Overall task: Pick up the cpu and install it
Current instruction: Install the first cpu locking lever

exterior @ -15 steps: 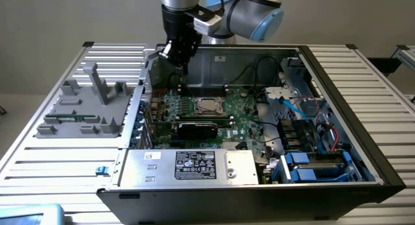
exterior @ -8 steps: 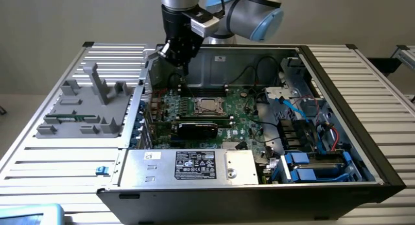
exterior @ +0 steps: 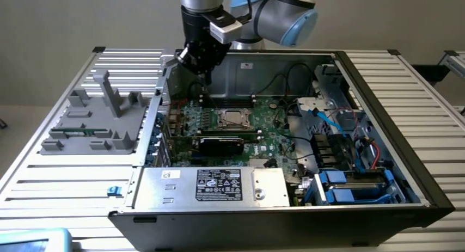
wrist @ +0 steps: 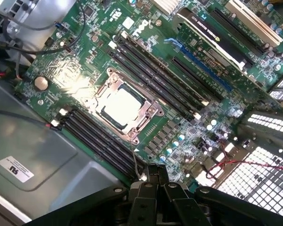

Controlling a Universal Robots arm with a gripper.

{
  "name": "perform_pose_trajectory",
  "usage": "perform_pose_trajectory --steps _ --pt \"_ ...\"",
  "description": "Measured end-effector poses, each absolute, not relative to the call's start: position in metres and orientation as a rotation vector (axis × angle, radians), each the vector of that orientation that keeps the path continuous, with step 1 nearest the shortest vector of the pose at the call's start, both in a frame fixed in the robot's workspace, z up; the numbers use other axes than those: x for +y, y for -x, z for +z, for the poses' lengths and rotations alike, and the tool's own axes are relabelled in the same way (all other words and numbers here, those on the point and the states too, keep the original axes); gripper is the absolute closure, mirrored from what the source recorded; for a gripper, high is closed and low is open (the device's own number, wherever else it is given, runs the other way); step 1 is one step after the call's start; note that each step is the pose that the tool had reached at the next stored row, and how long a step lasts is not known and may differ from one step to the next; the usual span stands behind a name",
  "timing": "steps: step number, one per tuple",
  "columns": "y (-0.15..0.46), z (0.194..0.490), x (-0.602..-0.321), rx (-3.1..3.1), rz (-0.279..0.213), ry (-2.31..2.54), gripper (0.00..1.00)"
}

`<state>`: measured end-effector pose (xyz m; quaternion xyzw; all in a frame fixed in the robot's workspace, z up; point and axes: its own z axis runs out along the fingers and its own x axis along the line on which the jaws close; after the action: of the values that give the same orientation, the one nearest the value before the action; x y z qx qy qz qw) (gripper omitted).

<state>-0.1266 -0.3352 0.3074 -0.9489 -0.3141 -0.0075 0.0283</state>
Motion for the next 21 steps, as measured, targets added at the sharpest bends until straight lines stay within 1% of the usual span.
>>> perform_pose_trajectory --steps 14,21 --pt "0.1266 0.3073 -0.3352 -0.655 -0.032 3.016 0.89" --pt "0.1268 0.3073 -0.3353 -0.636 -0.034 3.018 0.89"
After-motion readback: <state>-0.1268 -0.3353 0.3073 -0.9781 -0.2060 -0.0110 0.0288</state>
